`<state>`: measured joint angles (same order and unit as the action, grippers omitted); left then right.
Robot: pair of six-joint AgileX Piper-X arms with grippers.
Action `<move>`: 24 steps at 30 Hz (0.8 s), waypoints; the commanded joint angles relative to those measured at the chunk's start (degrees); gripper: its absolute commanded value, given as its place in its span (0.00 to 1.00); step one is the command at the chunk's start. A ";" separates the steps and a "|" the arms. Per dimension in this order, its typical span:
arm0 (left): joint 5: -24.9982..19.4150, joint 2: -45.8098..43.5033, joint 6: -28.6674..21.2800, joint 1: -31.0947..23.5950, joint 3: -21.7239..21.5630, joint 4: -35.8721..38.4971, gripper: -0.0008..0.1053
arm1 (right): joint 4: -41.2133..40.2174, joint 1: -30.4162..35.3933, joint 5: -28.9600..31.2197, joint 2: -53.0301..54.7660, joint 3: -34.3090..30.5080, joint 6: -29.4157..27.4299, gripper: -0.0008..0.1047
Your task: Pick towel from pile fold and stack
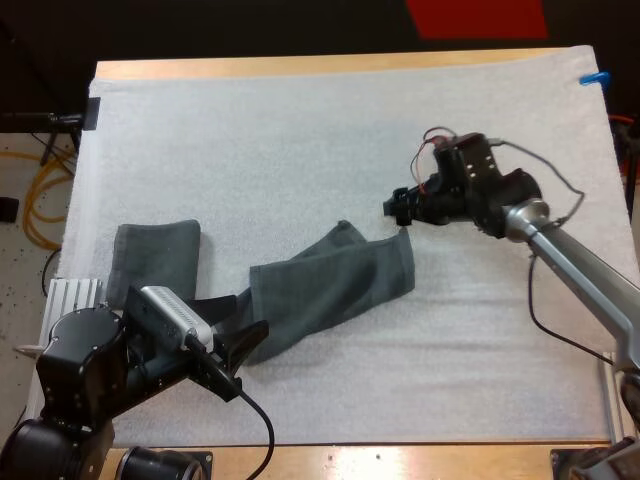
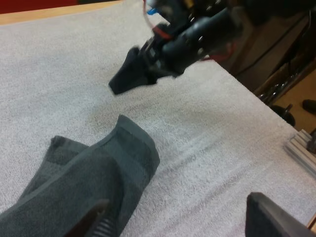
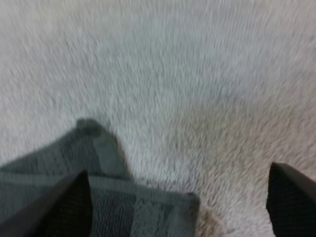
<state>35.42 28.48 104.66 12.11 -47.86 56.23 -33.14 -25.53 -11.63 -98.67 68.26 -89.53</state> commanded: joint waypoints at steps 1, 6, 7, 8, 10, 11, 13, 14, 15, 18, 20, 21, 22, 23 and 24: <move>-0.12 -0.15 0.08 0.25 0.04 -0.29 0.52 | 1.17 0.21 -2.60 -0.48 0.23 -0.72 0.68; -0.12 -0.15 0.08 0.25 0.04 -0.29 0.52 | 5.05 0.01 -3.67 -0.77 0.62 -0.72 0.68; -0.12 -0.15 0.08 0.25 0.04 -0.29 0.52 | 5.05 0.01 -3.67 -0.77 0.66 -0.72 0.68; -0.12 -0.15 0.08 0.25 0.04 -0.29 0.52 | 4.63 0.01 -3.49 -0.77 0.66 -0.72 0.68; -0.12 -0.15 0.08 0.25 0.04 -0.29 0.52 | 3.86 0.13 -1.19 -0.77 0.43 -0.72 0.68; -0.12 -0.15 0.08 0.25 0.04 -0.29 0.52 | 3.73 0.13 0.12 -0.77 0.13 -0.72 0.68; -0.12 -0.15 0.08 0.25 0.19 -0.29 0.52 | 3.73 0.13 0.35 -1.36 -0.07 -0.72 0.68; -0.12 -0.15 0.08 0.25 0.25 -0.29 0.52 | 3.73 0.13 0.01 -1.96 -0.07 -0.72 0.68; -0.12 -0.15 0.08 0.25 0.25 -0.29 0.52 | 3.73 0.13 -0.48 -2.44 -0.07 -0.72 0.68; -0.12 -0.15 0.08 0.25 0.38 -0.29 0.52 | 3.73 0.13 -2.80 -5.01 -0.07 0.19 0.68; -0.12 -0.15 0.08 0.25 0.38 -0.29 0.52 | 3.73 0.13 -2.83 -6.82 -0.07 1.40 0.68; -0.12 -0.15 0.08 0.25 0.38 -0.29 0.52 | 3.73 0.13 -2.94 -7.19 -0.07 1.46 0.68; -0.12 -0.15 0.08 0.25 0.38 -0.29 0.52 | 3.73 0.13 -3.94 -7.66 -0.07 1.45 0.68; -0.12 -0.15 0.08 0.25 0.38 -0.29 0.52 | 3.73 0.13 -5.45 -8.01 -0.07 1.45 0.68; -0.12 -0.15 0.08 0.25 0.38 -0.29 0.52 | 3.64 0.13 -6.79 -8.23 -0.07 1.45 0.68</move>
<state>35.42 28.48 104.66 12.11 -47.53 56.23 -29.52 -25.53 -16.90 -107.39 68.26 -88.02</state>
